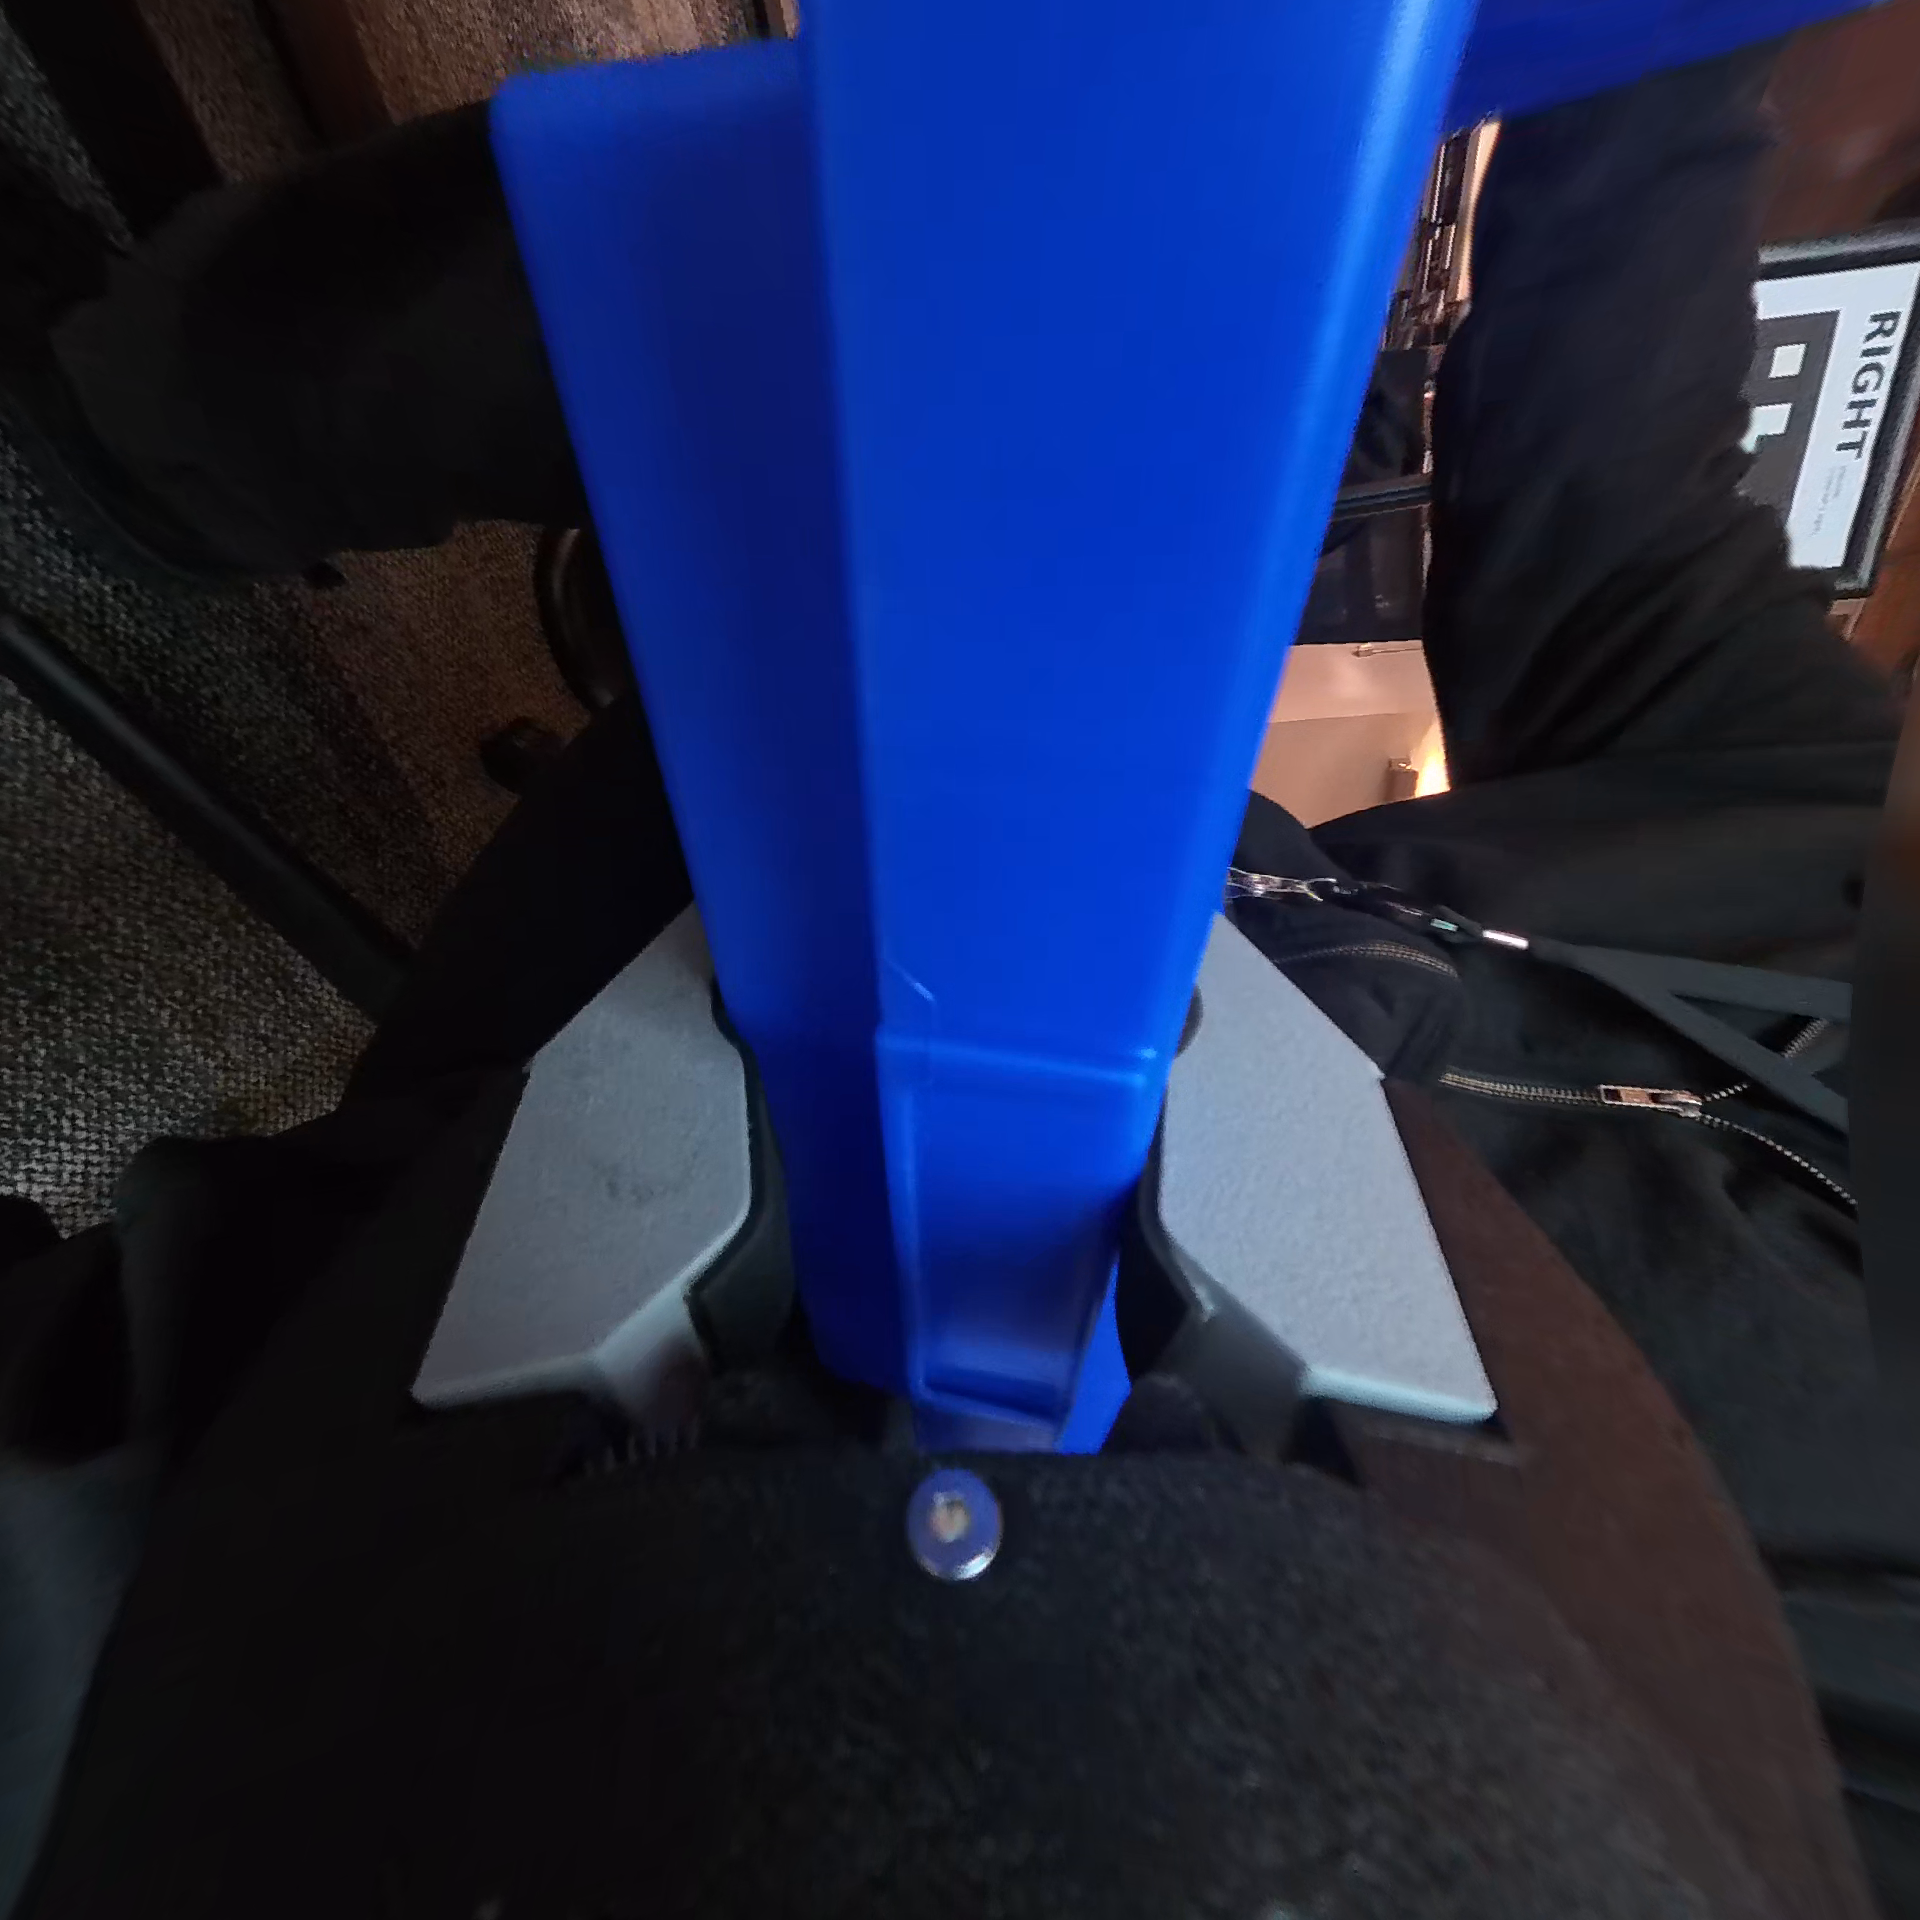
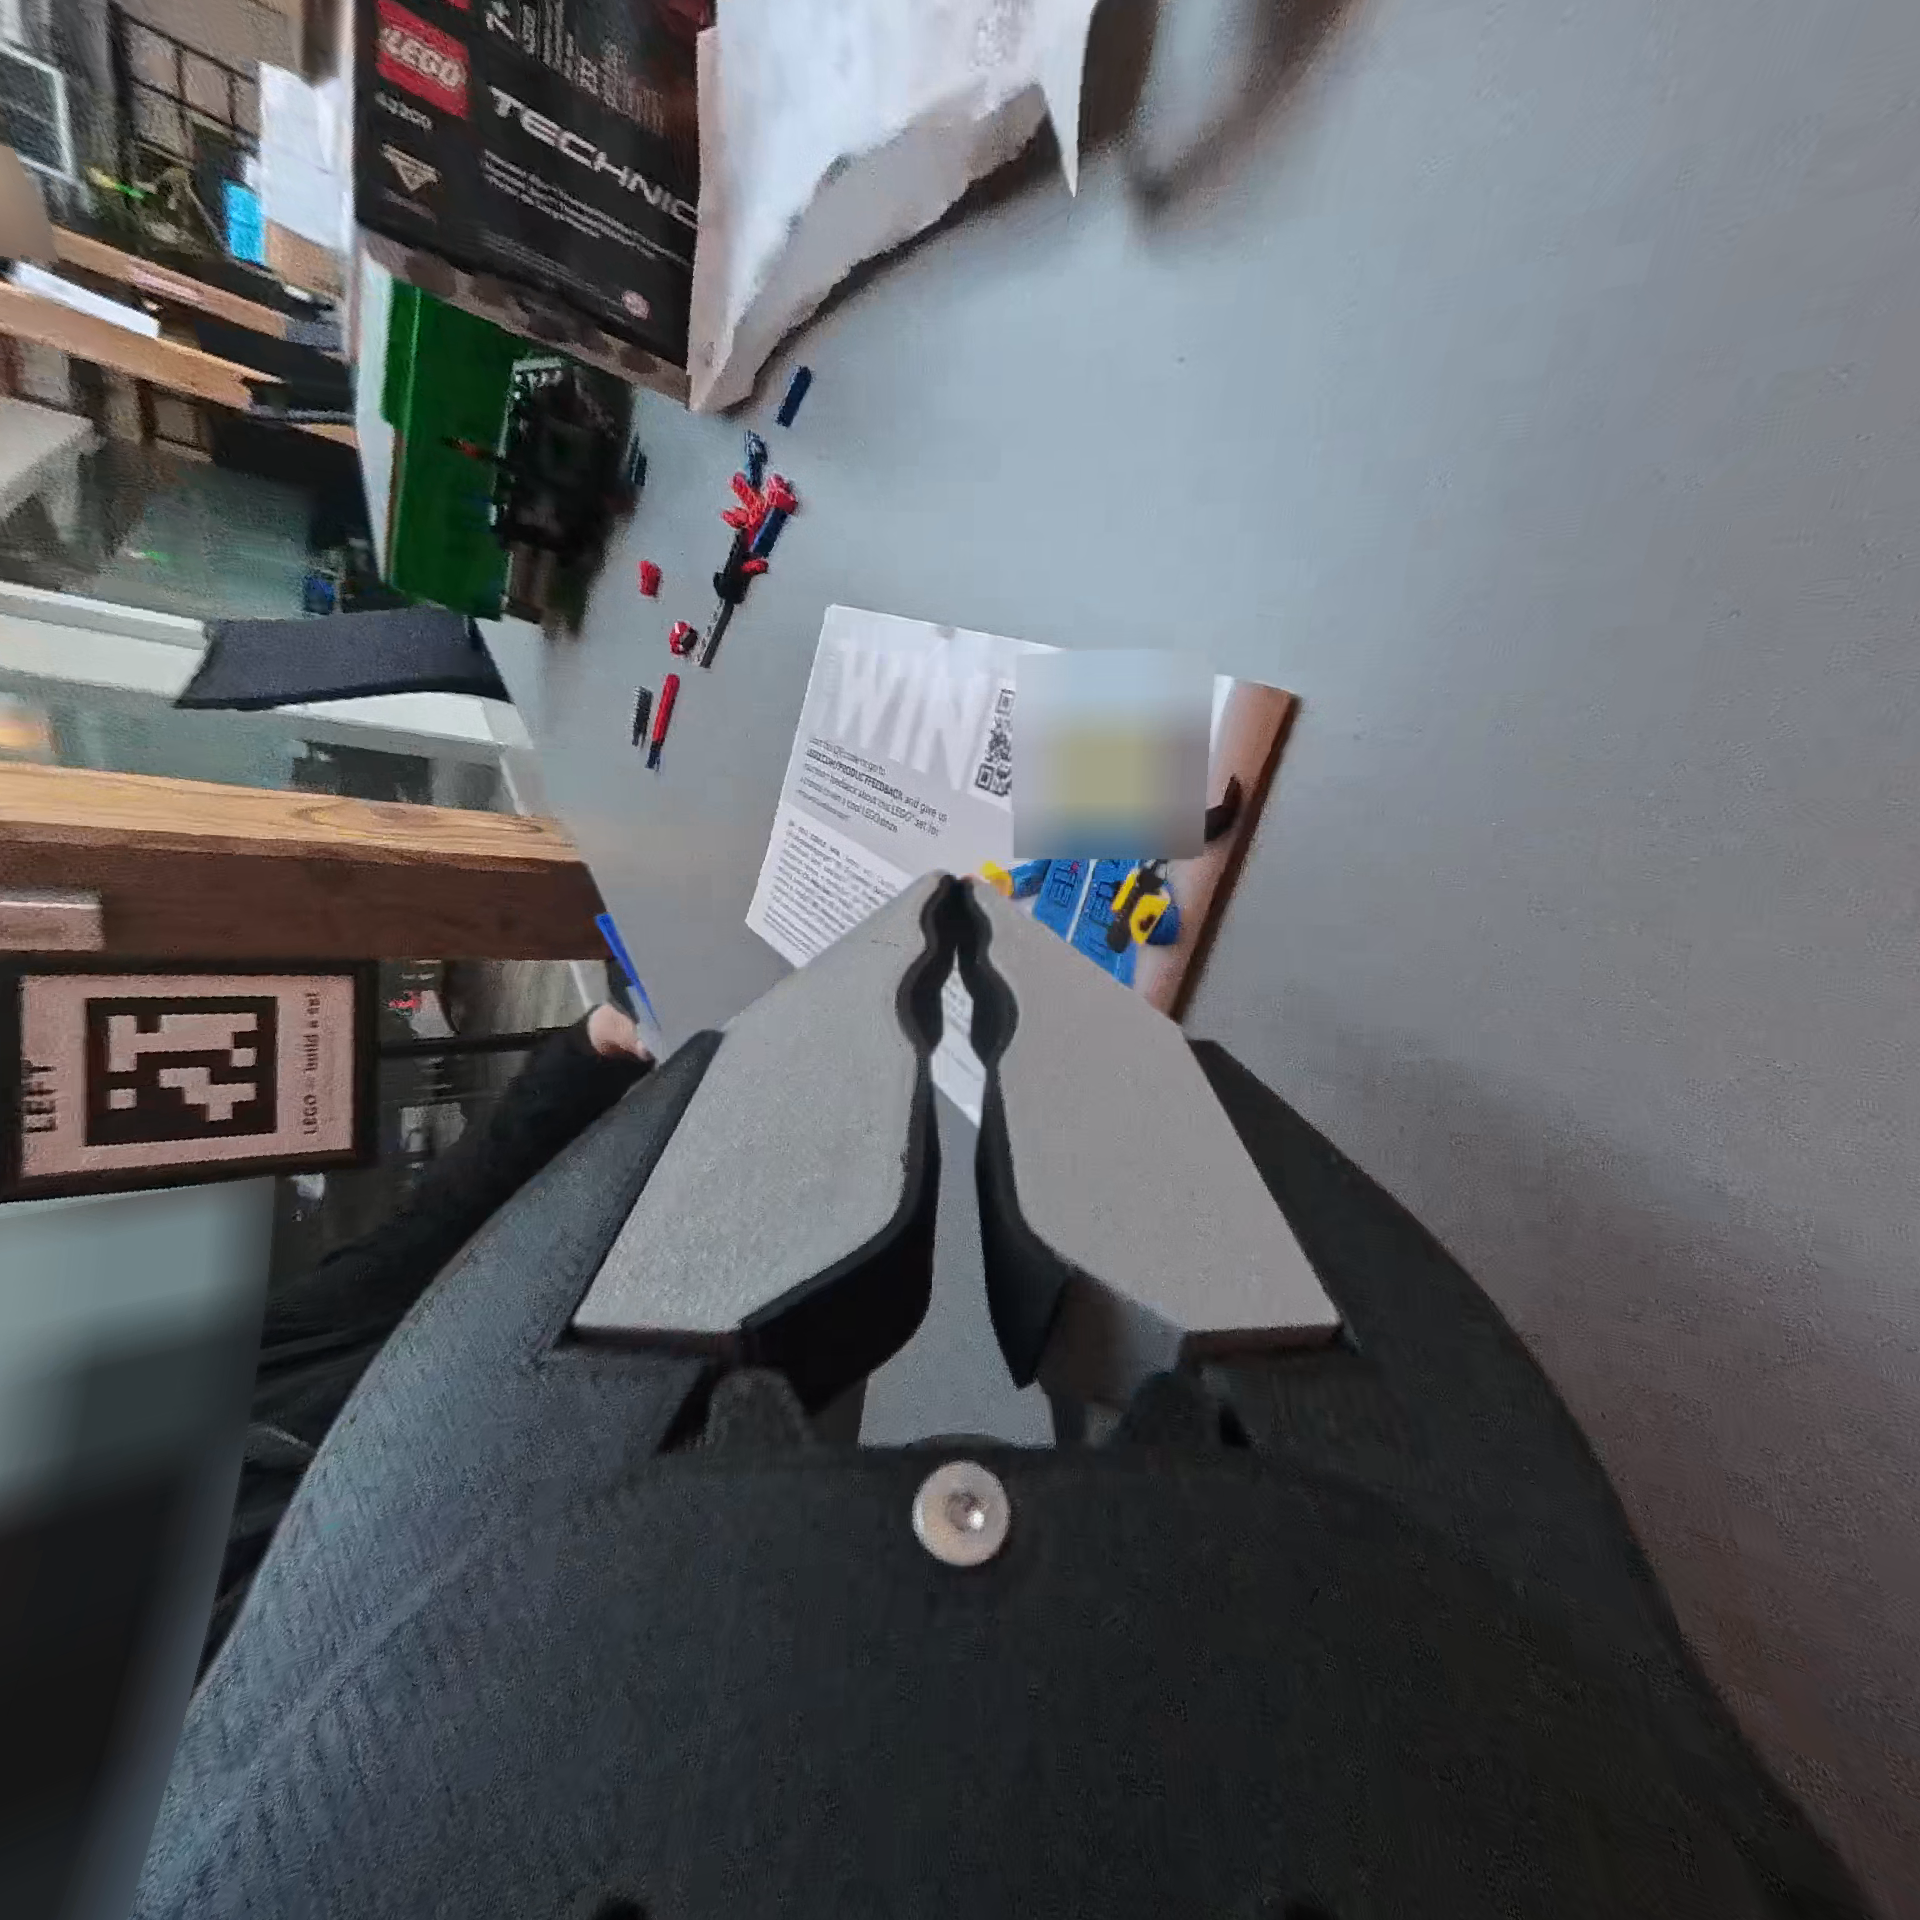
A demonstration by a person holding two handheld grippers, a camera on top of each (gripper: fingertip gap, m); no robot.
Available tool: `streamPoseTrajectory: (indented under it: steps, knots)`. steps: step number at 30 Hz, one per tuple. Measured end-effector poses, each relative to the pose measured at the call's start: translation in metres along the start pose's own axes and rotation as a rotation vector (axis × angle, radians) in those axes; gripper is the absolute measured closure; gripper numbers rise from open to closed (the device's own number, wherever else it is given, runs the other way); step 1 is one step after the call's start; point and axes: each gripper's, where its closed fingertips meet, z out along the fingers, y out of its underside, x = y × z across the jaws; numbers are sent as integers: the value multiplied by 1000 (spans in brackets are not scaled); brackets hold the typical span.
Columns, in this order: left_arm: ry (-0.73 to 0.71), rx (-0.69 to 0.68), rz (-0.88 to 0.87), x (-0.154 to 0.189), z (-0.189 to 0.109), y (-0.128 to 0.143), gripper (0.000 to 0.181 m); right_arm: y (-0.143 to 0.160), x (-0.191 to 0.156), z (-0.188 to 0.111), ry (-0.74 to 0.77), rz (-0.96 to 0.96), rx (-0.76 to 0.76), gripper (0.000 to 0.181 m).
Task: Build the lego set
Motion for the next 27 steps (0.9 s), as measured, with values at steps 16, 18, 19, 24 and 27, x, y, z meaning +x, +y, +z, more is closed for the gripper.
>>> streamPoseTrajectory:
  steps: [16, 18, 19, 24, 27]
  knots:
    - [-12, 4, 21, 5, -2, 3, 105, 72, -62, 144, 631, -766, -234, 74]
    - [-15, 1, 26, 5, -2, 2, 105, 59, -61, 149, 632, -713, -186, 93]
    - [-16, 2, 30, 6, -2, 2, 105, 53, -61, 150, 633, -724, -159, 123]
    - [-16, 13, 33, 6, -5, 1, 105, 49, -58, 147, 628, -804, -121, 181]
    - [-16, 4, 27, 5, -3, 3, 105, 40, -52, 141, 572, -709, -131, 181]
